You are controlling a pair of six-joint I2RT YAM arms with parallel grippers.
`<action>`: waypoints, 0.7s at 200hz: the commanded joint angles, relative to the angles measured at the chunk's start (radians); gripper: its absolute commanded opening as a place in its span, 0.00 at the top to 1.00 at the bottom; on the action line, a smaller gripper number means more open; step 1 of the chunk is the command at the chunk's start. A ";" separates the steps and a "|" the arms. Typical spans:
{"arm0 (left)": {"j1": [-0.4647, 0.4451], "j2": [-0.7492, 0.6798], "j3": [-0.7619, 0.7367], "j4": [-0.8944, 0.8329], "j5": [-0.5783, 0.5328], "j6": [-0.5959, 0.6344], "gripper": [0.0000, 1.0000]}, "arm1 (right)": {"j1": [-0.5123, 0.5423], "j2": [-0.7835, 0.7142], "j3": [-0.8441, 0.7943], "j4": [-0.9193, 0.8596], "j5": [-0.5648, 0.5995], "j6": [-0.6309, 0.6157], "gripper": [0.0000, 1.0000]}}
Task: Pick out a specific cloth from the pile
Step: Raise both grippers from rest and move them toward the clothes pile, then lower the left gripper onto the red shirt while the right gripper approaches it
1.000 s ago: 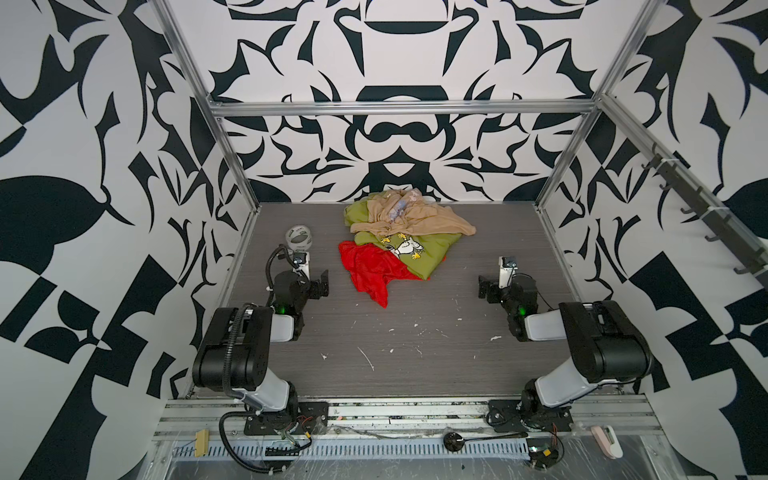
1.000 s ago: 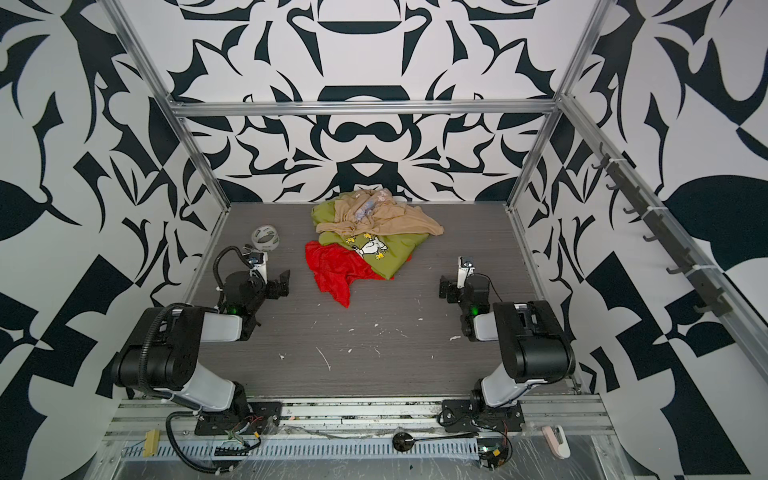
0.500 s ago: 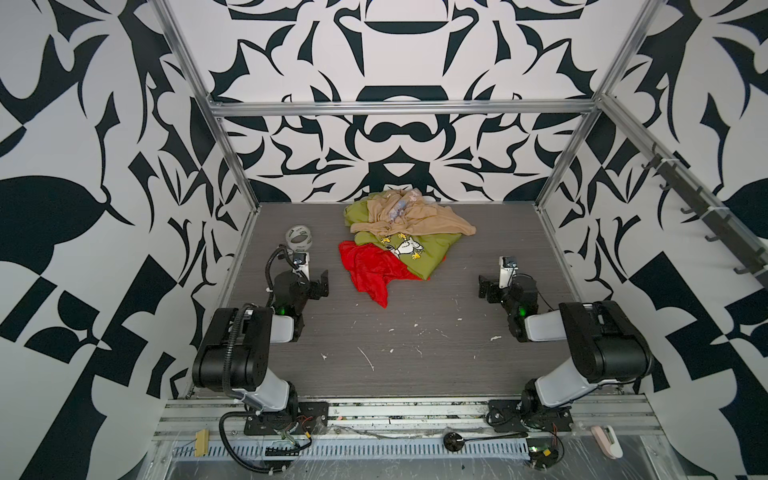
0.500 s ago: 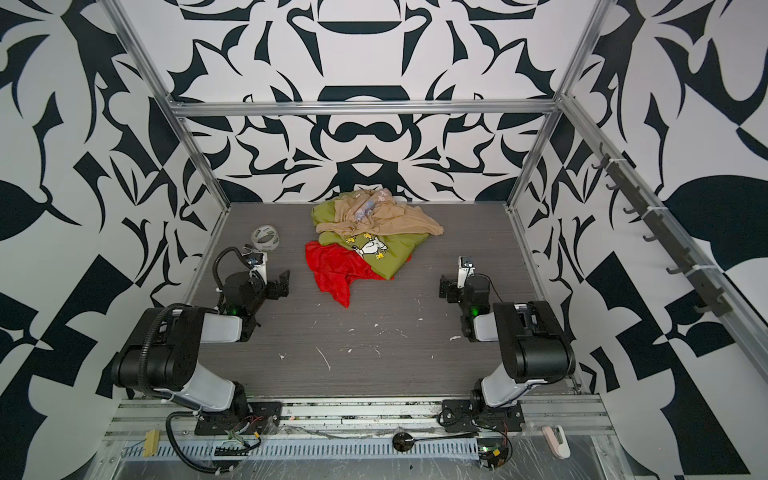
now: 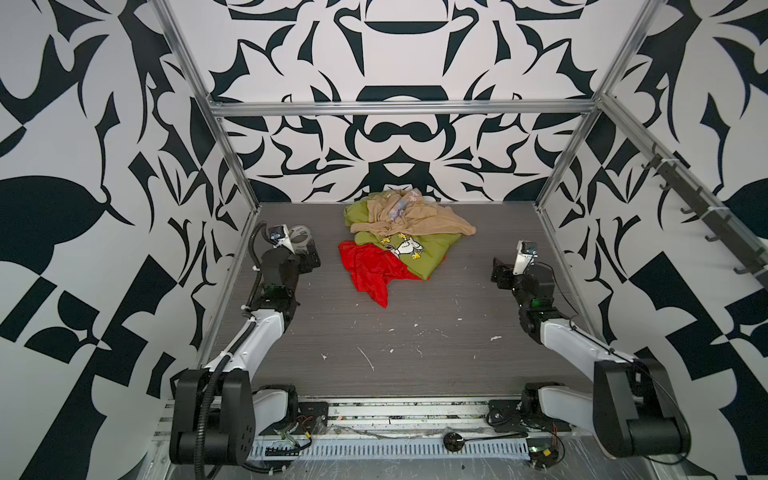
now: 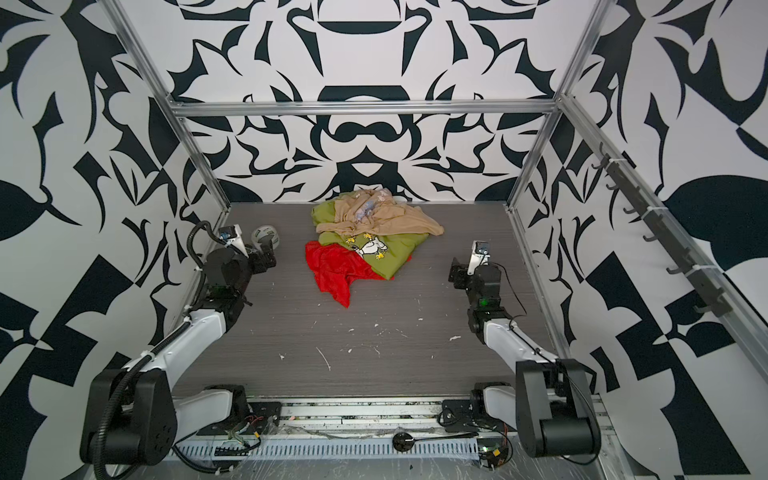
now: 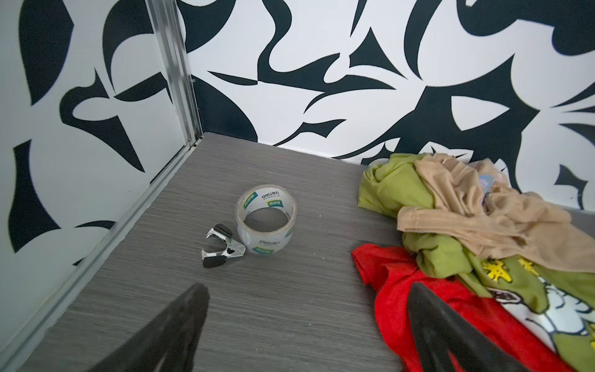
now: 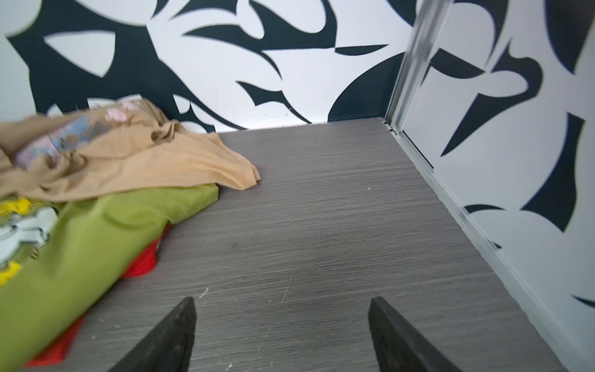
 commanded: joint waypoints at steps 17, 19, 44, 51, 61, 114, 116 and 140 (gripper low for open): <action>-0.005 0.036 0.057 -0.196 0.211 -0.158 0.01 | 0.009 -0.010 0.070 -0.158 -0.090 0.203 0.16; -0.006 0.039 0.057 -0.196 0.223 -0.161 0.01 | 0.011 -0.009 0.070 -0.159 -0.100 0.208 0.16; -0.008 0.070 0.062 -0.193 0.355 -0.207 0.01 | 0.061 0.003 0.065 -0.128 -0.173 0.224 0.15; -0.010 0.070 0.051 -0.169 0.383 -0.221 0.00 | 0.086 0.014 0.069 -0.121 -0.177 0.219 0.15; -0.012 0.116 0.025 -0.098 0.426 -0.244 0.00 | 0.126 0.034 0.087 -0.121 -0.186 0.200 0.15; -0.015 0.211 0.030 -0.031 0.480 -0.303 0.10 | 0.303 0.186 0.215 -0.157 -0.309 0.113 0.15; -0.016 0.215 0.031 -0.029 0.482 -0.304 0.10 | 0.310 0.192 0.218 -0.159 -0.310 0.110 0.15; -0.020 0.255 0.032 0.008 0.488 -0.321 0.14 | 0.381 0.256 0.269 -0.176 -0.317 0.049 0.13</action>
